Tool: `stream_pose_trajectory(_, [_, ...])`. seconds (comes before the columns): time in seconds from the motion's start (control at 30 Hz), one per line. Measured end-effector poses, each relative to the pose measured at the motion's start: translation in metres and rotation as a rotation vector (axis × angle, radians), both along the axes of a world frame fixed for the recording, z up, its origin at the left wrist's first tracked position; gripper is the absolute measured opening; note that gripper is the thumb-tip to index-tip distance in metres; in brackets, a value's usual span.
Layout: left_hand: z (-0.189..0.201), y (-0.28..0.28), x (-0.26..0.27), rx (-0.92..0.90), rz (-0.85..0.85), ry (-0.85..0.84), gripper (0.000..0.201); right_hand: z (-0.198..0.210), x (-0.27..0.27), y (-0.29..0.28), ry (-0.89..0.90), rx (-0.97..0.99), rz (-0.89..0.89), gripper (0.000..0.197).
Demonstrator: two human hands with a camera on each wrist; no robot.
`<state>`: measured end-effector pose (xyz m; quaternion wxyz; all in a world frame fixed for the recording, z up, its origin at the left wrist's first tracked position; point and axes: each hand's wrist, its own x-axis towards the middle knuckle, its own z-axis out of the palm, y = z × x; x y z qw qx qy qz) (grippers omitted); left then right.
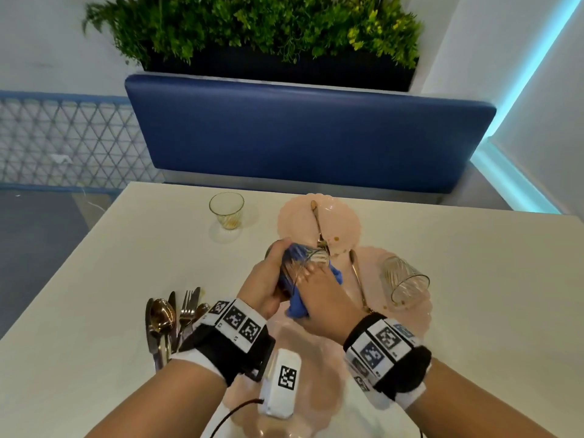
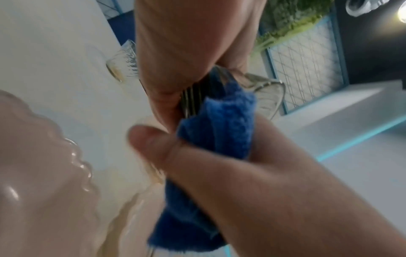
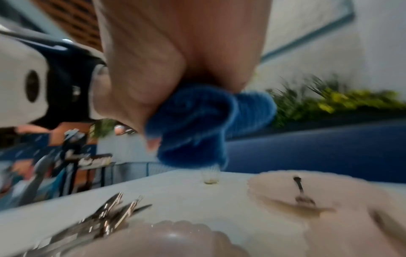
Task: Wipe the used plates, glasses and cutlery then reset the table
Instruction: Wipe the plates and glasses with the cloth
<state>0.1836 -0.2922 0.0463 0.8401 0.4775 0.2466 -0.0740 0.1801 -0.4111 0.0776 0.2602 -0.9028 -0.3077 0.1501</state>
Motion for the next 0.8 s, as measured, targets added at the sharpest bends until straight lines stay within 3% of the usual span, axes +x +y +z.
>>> stream_pose_trajectory(0.07, [0.01, -0.004, -0.003, 0.025, 0.04, -0.116, 0.053, -0.003, 0.01, -0.002, 0.296, 0.461, -0.211, 0.048])
stream_pose_trajectory(0.1, [0.011, -0.005, -0.005, 0.045, 0.061, -0.181, 0.05, -0.003, 0.007, 0.0, 0.318, 0.435, -0.23, 0.043])
stream_pose_trajectory(0.17, [0.011, -0.006, -0.01, 0.102, 0.066, -0.273, 0.056, 0.001, -0.004, 0.001, 0.533, 0.537, -0.178, 0.014])
stream_pose_trajectory(0.2, [0.012, -0.006, -0.013, 0.141, 0.056, -0.277, 0.063, 0.005, -0.009, -0.003, 0.557, 0.591, -0.174, 0.015])
stream_pose_trajectory(0.3, [0.027, 0.008, -0.022, 0.328, -0.142, -0.16, 0.054, 0.004, -0.006, -0.015, 0.276, 0.54, -0.129, 0.038])
stream_pose_trajectory(0.4, [0.053, 0.025, -0.024, 0.278, -0.39, 0.072, 0.075, 0.008, -0.002, -0.015, -0.202, 0.241, 0.044, 0.031])
stream_pose_trajectory(0.43, [0.057, 0.025, -0.021, 0.308, -0.39, 0.13, 0.077, 0.005, -0.001, -0.014, -0.327, 0.196, 0.097, 0.027])
stream_pose_trajectory(0.47, [0.058, 0.021, -0.019, 0.377, -0.343, 0.159, 0.072, 0.006, -0.005, -0.011, -0.312, 0.171, 0.115, 0.02])
stream_pose_trajectory(0.53, [0.054, 0.007, -0.015, 0.512, -0.169, 0.114, 0.054, 0.014, -0.011, -0.008, -0.227, 0.161, 0.096, 0.016])
stream_pose_trajectory(0.57, [0.052, 0.001, -0.014, 0.55, -0.075, 0.051, 0.045, 0.021, -0.013, -0.009, -0.077, 0.178, 0.025, 0.022])
stream_pose_trajectory(0.67, [0.047, -0.006, -0.018, 0.698, 0.09, -0.28, 0.021, 0.031, -0.013, -0.012, 0.373, 0.517, -0.18, 0.019])
stream_pose_trajectory(0.73, [0.046, -0.005, -0.025, 0.752, 0.079, -0.457, 0.012, 0.033, -0.013, -0.013, 0.527, 0.682, -0.289, 0.02])
stream_pose_trajectory(0.8, [0.045, 0.0, -0.027, 0.704, -0.045, -0.436, 0.011, 0.032, -0.013, -0.014, 0.505, 0.654, -0.268, 0.021])
